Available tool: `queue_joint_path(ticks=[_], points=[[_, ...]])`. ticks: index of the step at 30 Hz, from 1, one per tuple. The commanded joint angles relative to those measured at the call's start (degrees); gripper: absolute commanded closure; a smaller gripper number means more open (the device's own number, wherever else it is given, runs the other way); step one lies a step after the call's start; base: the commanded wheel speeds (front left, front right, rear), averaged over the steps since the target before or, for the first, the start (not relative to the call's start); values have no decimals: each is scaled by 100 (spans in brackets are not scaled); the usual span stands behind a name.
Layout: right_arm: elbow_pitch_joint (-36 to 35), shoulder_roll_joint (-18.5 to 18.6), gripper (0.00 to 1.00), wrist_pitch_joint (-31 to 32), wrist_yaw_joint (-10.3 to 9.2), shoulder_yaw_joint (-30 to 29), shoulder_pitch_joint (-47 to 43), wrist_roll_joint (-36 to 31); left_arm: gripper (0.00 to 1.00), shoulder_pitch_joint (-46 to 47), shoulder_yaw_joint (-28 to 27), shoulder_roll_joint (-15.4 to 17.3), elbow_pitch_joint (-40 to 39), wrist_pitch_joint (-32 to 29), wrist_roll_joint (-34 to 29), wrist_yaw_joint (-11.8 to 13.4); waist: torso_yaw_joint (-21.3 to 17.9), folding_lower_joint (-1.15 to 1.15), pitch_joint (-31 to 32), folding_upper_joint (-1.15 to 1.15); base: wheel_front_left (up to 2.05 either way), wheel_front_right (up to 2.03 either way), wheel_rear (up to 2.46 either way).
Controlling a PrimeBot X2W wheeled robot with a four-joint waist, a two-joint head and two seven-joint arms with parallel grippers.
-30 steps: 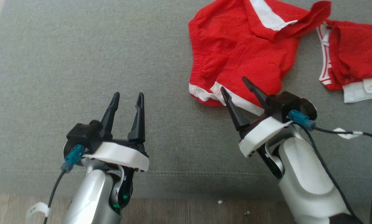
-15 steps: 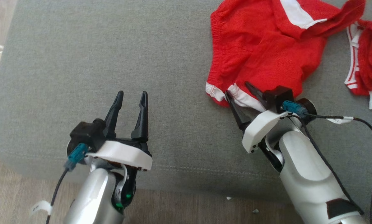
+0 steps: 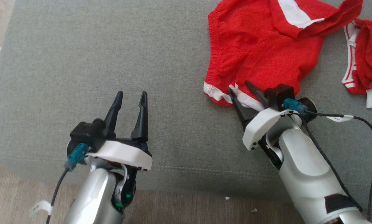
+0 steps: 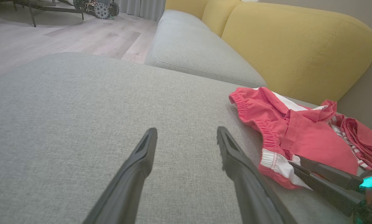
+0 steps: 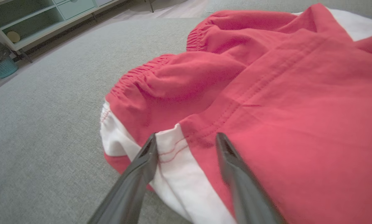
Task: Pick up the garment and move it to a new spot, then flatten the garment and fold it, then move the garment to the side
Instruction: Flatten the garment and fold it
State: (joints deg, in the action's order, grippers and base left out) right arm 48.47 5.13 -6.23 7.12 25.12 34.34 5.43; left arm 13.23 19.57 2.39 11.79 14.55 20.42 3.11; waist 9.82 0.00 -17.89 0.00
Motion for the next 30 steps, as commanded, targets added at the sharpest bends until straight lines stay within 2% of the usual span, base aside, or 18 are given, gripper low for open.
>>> queue_joint_path(ticks=[1, 11, 21, 25, 30], points=[[-102, -142, 100, -78, 36, 70, 112, 16, 0, 200, -170, 49, -146, 45, 36, 35, -26, 0, 4, 0, 0, 0, 0], [-195, -179, 100, -383, 36, -131, 113, 226, 0, 168, -248, 49, -114, 45, -7, 24, -207, 0, 108, 0, 0, 0, 0], [-1353, -8, 100, -504, 36, -1109, -362, 519, 0, 159, -401, 49, -15, 45, -172, -110, -872, 0, 317, 0, 0, 0, 0], [-1923, 23, 100, -301, 36, -1523, -696, 483, 0, 232, -394, 49, 155, 45, -258, -254, -1171, 0, 306, 0, 0, 0, 0], [-2351, -65, 100, -20, 36, -2053, -1056, 360, 0, 390, -236, 49, 562, 45, -321, -575, -1437, 0, 281, 0, 0, 0, 0]])
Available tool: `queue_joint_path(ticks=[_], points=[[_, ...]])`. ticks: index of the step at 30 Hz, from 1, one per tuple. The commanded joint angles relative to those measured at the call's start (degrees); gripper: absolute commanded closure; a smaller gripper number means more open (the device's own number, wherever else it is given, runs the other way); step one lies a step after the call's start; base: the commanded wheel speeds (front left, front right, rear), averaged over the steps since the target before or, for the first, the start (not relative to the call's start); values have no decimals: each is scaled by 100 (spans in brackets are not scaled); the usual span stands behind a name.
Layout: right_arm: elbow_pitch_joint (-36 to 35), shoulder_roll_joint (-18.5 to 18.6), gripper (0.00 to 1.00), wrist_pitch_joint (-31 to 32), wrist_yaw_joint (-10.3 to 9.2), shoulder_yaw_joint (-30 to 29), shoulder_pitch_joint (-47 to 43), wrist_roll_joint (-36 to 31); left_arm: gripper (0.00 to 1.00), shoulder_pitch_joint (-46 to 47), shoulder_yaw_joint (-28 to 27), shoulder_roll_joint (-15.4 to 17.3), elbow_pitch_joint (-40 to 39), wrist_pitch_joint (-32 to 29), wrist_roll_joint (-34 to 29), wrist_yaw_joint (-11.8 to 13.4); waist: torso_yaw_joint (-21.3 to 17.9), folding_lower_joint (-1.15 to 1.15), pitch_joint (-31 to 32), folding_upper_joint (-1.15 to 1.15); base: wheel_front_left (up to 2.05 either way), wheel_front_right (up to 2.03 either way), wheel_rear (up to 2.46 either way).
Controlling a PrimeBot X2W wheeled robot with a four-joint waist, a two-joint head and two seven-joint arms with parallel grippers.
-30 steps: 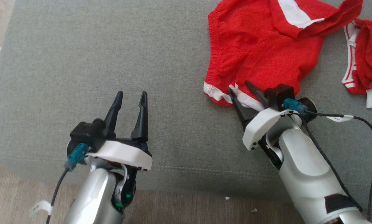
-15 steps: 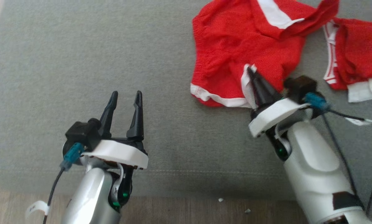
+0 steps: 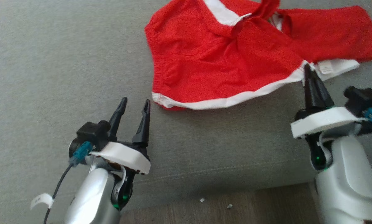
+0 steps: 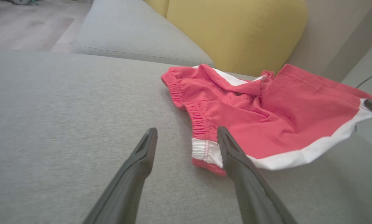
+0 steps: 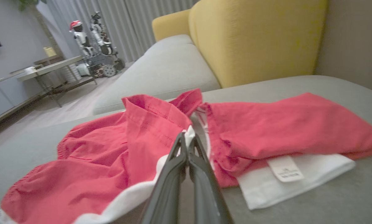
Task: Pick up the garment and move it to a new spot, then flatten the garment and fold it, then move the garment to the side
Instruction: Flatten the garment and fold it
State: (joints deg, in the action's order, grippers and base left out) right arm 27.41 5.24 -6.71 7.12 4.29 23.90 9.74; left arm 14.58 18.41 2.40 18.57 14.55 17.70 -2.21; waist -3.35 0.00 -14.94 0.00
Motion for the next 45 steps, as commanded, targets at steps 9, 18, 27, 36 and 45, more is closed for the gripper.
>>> queue_joint_path(ticks=[9, 18, 27, 36, 45], points=[[-469, -224, 100, 252, 36, -191, -205, -142, 0, 553, -59, 48, 553, 45, -73, -219, -353, 0, -72, 0, 0, 0, 0], [-450, -234, 100, 278, 36, 34, -233, 106, 0, 849, 70, 48, 942, 45, -3, -361, -445, 0, -102, 0, 0, 0, 0], [-358, -235, 100, 252, 36, 148, -177, 156, 0, 1064, 228, 48, 1257, 45, -18, -446, -518, 0, -129, 0, 0, 0, 0], [-385, -235, 100, 258, 36, 186, -76, 108, 4, 1265, 372, 48, 1472, 45, 159, -460, -513, 0, -243, 0, 0, 0, 0], [-439, -235, 100, 232, 36, 219, 26, 10, 100, 1276, 252, 48, 1068, 45, 182, -488, -396, 0, -200, 0, 0, 0, 0]])
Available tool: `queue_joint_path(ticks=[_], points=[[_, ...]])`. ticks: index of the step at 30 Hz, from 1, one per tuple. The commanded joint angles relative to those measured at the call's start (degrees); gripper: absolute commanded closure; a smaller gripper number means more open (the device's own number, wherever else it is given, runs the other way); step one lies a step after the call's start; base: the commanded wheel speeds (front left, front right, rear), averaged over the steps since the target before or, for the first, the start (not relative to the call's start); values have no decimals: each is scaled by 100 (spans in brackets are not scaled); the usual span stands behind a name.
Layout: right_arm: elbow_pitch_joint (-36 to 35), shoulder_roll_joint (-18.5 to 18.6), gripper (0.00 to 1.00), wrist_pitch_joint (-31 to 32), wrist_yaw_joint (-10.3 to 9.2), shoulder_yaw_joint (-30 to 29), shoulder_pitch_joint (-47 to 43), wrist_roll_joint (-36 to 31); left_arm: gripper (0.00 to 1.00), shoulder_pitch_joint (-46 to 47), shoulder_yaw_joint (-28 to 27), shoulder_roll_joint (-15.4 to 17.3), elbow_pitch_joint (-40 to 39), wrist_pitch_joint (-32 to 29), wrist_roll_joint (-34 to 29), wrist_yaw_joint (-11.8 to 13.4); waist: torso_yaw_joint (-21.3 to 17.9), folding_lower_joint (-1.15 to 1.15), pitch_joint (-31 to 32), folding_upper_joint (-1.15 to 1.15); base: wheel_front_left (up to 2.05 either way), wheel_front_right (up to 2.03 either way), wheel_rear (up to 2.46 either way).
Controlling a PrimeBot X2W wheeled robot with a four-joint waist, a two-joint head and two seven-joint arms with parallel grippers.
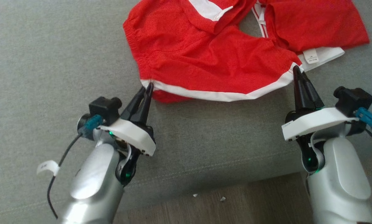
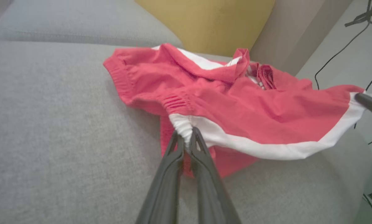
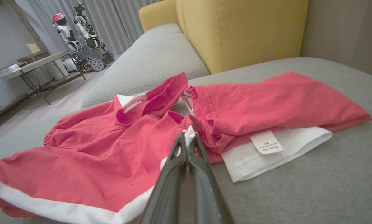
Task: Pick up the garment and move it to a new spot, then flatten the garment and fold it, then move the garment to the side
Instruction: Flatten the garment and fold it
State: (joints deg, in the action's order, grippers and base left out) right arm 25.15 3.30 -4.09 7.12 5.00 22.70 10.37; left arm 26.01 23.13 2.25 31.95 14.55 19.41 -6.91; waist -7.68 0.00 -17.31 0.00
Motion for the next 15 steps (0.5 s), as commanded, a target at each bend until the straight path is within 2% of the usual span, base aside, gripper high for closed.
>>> queue_joint_path(ticks=[1, 8, 15], points=[[-228, -42, 100, -37, 36, 149, 155, -77, 100, 104, -267, 63, -372, 45, -13, -21, 61, 0, 63, 0, 0, 0, 0], [-383, -25, 100, -12, 36, 136, 328, -305, 100, -77, -609, 63, -1086, 45, -205, -34, 229, 0, 273, 0, 0, 0, 0], [-757, 334, 100, 171, 36, 313, 983, -382, 100, -106, -938, 139, -2037, 45, -445, -50, 415, 0, 704, 0, 0, 0, 0]])
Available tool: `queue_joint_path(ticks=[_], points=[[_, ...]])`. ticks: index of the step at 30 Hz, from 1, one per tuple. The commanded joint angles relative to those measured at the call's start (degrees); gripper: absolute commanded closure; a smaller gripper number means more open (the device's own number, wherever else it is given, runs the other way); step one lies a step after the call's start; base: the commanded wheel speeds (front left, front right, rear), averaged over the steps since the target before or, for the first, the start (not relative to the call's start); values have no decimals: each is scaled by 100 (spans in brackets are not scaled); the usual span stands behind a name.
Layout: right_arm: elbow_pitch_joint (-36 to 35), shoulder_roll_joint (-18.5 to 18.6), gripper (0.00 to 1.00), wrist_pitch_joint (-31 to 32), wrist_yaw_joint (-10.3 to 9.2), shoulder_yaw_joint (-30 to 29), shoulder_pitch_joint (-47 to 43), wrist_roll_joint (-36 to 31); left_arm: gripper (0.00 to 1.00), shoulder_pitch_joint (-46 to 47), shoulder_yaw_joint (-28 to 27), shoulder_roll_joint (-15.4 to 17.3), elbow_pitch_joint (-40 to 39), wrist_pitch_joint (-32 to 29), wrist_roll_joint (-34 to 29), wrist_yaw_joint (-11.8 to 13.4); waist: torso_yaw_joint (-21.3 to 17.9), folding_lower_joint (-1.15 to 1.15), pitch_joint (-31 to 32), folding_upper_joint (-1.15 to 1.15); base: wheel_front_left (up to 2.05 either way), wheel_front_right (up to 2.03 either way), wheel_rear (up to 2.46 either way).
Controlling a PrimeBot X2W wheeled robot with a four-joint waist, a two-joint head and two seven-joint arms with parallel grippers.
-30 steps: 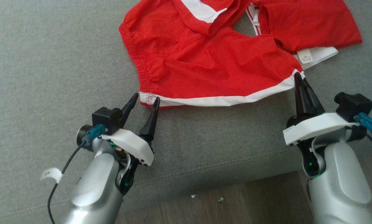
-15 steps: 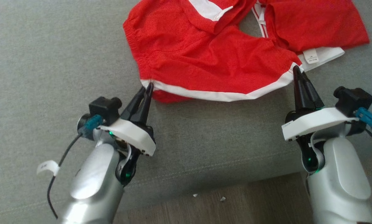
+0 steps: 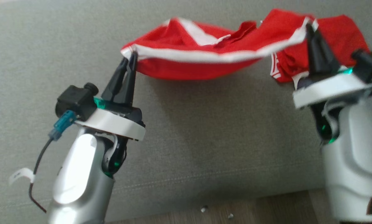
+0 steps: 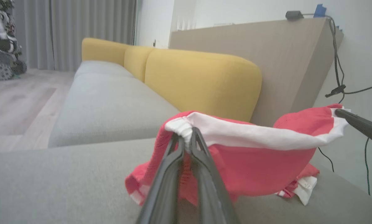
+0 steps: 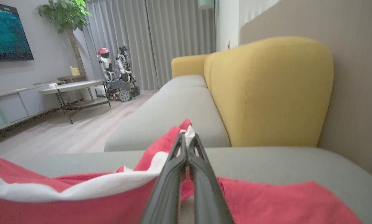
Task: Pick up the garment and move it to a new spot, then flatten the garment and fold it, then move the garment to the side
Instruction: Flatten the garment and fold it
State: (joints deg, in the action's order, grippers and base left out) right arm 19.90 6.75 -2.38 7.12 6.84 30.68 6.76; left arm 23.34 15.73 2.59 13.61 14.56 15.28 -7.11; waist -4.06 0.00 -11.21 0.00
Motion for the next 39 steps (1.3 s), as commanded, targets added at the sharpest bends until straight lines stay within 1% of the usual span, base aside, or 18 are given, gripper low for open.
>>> queue_joint_path(ticks=[1, 6, 9, 12, 14, 16, 18, 21, 24, 27, 31, 32, 35, 37, 39], points=[[-270, 40, 100, 29, 36, 151, 297, -12, 100, 182, -217, 130, -296, 44, -49, -30, 71, 0, 160, 0, 0, 0, 0], [-394, 269, 100, 170, 36, 300, 837, -14, 100, 356, -211, 319, -661, 44, -136, -33, 144, 0, 528, 0, 0, 0, 0], [-482, 333, 100, 266, 36, 364, 1094, -16, 100, 482, -237, 426, -875, -1, -151, -28, 166, 0, 749, 0, 0, 0, 0], [-621, 349, 100, 396, 36, 367, 1280, -45, 100, 588, -299, 501, -1194, -199, -131, 19, 168, 0, 950, 0, 0, 0, 0], [-745, 317, 100, 544, 36, 303, 1340, -70, 100, 642, -334, 539, -1445, -385, -95, 48, 168, 0, 1068, 0, 0, 0, 0], [-863, 217, 100, 819, 36, 127, 1354, -105, 100, 668, -333, 586, -1730, -617, -83, 73, 155, 0, 1161, 0, 0, 0, 0], [-1058, 74, 100, 1121, 36, -37, 1380, -160, 100, 735, -300, 653, -2012, -901, -85, 77, 146, 0, 1191, 0, 0, 0, 0], [-1408, -78, 100, 1546, 36, -126, 1435, -269, 100, 908, -290, 718, -2372, -1329, -52, 95, 133, 0, 1153, 0, 0, 0, 0], [-1701, -177, 100, 1975, 36, -184, 1547, -363, 100, 1149, -332, 812, -2563, -1751, -50, 134, 120, 0, 940, 0, 0, 0, 0], [-1812, -237, 100, 2313, 36, -217, 1800, -393, 100, 1472, -372, 930, -2509, -2172, -11, 128, 109, 0, 553, 0, 0, 0, 0], [-1458, -287, 100, 2586, 36, -193, 2459, -205, 100, 2187, -456, 1027, -2094, -2470, 151, 89, 152, 0, -176, 0, 0, 0, 0], [-1458, -287, 100, 2586, 36, -193, 2459, -205, 100, 2187, -456, 1027, -2094, -2470, 151, 89, 152, 0, -176, 0, 0, 0, 0], [-914, -269, 100, 2499, 36, -103, 3235, -24, 100, 3013, -508, 1163, -1493, -2359, 75, 58, 238, 0, -752, 0, 0, 0, 0], [-474, -208, 100, 2187, 36, -81, 3885, -45, 100, 3655, -551, 1235, -992, -2151, -28, 47, 298, 0, -1095, 0, 0, 0, 0], [26, -175, 100, 1682, 36, -108, 4517, -158, 100, 4285, -592, 1256, -459, -1853, -139, 50, 359, 0, -1353, 0, 0, 0, 0]])
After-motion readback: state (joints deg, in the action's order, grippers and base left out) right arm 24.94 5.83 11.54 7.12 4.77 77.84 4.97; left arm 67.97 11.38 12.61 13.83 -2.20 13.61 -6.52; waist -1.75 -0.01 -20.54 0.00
